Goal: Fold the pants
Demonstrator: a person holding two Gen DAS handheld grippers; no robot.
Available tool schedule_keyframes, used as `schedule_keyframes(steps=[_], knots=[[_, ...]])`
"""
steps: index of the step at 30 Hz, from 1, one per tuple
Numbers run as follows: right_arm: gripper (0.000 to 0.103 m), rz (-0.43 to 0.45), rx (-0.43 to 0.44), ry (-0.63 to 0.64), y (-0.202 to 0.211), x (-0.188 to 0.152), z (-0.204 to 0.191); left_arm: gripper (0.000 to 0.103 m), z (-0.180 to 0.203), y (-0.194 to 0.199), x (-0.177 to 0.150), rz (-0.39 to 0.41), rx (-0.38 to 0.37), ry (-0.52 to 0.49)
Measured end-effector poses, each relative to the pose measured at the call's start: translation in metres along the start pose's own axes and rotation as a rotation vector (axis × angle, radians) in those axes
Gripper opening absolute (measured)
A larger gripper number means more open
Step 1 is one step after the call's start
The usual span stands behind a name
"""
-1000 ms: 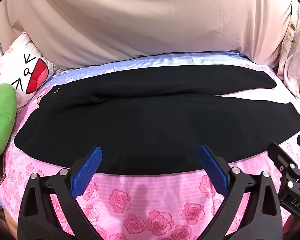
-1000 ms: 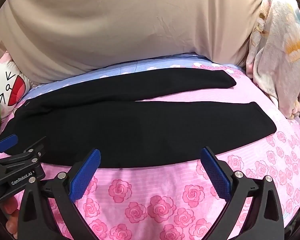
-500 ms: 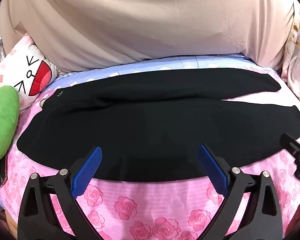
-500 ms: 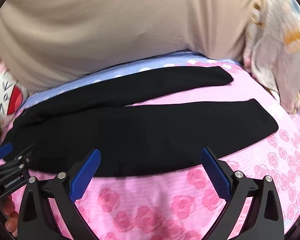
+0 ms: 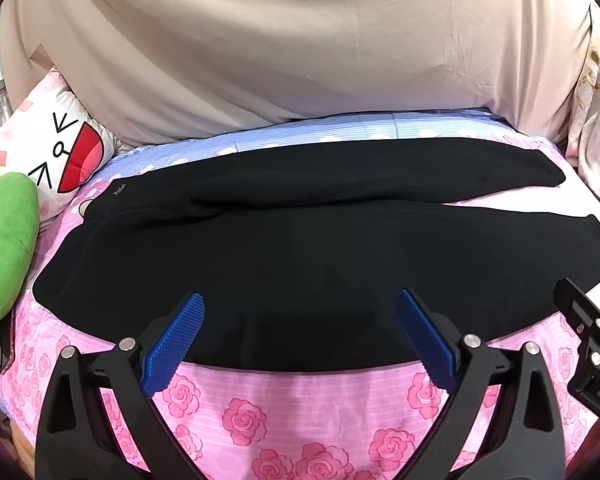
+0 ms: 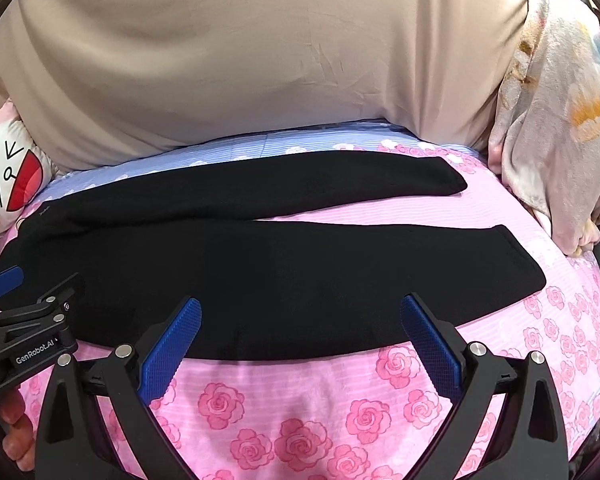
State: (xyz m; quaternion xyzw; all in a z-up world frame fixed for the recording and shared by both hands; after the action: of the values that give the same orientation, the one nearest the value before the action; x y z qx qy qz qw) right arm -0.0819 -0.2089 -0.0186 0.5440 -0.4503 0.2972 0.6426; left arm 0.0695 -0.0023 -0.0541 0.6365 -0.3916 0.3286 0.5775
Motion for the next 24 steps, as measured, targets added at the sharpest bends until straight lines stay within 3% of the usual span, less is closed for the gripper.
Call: schedule_keyframes(steps=[24], knots=[[0.098, -0.004, 0.022, 0.004, -0.002, -0.001, -0.014, 0.095, -0.008, -0.001, 0.0, -0.005, 0.023, 0.004]])
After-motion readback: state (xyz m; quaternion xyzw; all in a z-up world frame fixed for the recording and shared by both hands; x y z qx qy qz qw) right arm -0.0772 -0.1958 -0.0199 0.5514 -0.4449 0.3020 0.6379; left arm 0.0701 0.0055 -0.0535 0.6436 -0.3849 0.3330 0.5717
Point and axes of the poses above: each gripper's, at about its wrist camera, not at the fingertips, and y roughly against the way its jaws point, z to its right, x to its top, the point moved 7 cm from there along -y, roughly the way its jaws point, and after that the axes turned 13 degrees about z, right-handed, at the moved point
